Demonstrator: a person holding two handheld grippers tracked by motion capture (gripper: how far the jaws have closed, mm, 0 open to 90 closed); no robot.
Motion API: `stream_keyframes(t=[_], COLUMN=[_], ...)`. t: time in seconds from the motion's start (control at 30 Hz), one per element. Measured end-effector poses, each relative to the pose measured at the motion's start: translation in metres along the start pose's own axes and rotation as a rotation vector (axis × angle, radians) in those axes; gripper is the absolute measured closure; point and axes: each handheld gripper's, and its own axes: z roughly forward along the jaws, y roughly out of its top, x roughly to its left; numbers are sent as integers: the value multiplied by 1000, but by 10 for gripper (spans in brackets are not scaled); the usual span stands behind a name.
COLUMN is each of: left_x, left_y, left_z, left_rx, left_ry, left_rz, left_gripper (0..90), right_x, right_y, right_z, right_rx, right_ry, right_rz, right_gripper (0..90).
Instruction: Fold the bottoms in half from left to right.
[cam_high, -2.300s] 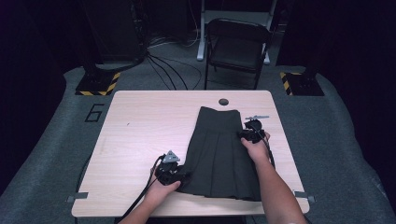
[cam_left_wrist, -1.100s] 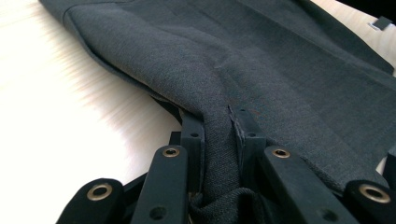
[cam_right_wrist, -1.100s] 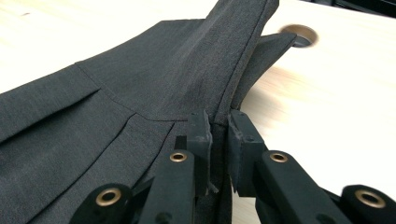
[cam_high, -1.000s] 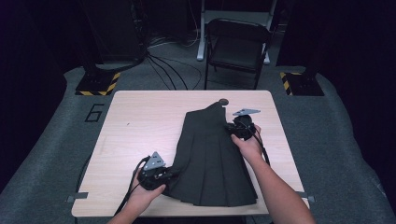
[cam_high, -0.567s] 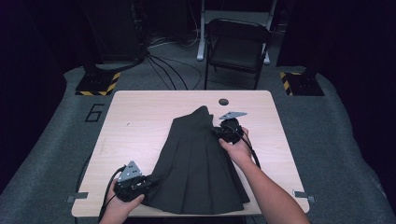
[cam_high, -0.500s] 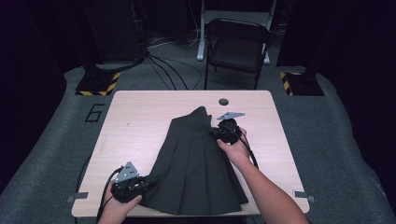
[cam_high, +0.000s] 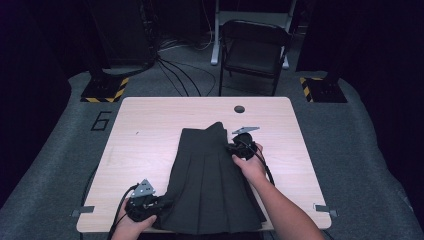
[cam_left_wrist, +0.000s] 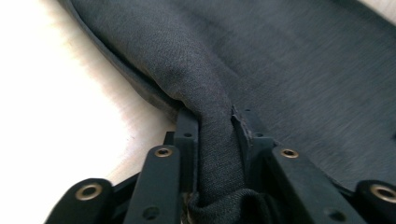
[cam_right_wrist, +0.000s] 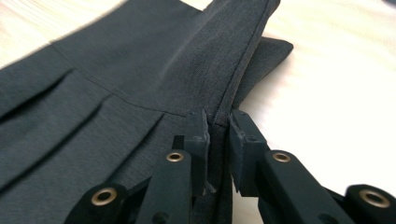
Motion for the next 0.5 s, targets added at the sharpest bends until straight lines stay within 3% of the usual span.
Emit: stream_keyframes(t=[0.17,0.37,0.5], left_x=[-1,-1,0], left_y=[-3,-6,-7], left_z=[11,17,20], left_rx=[30,35,45], left_ry=[-10,-4,-7], left_rz=[1,-1,-9], left_gripper=[645,585,561], right_x=[-8,-12,-15], right_y=[-15,-26,-26], right_z=[6,10,12], right_rx=[38,55,53], right_ry=[-20,-49,-50], right_rz=[49,69,57], right_gripper=[730,673,641])
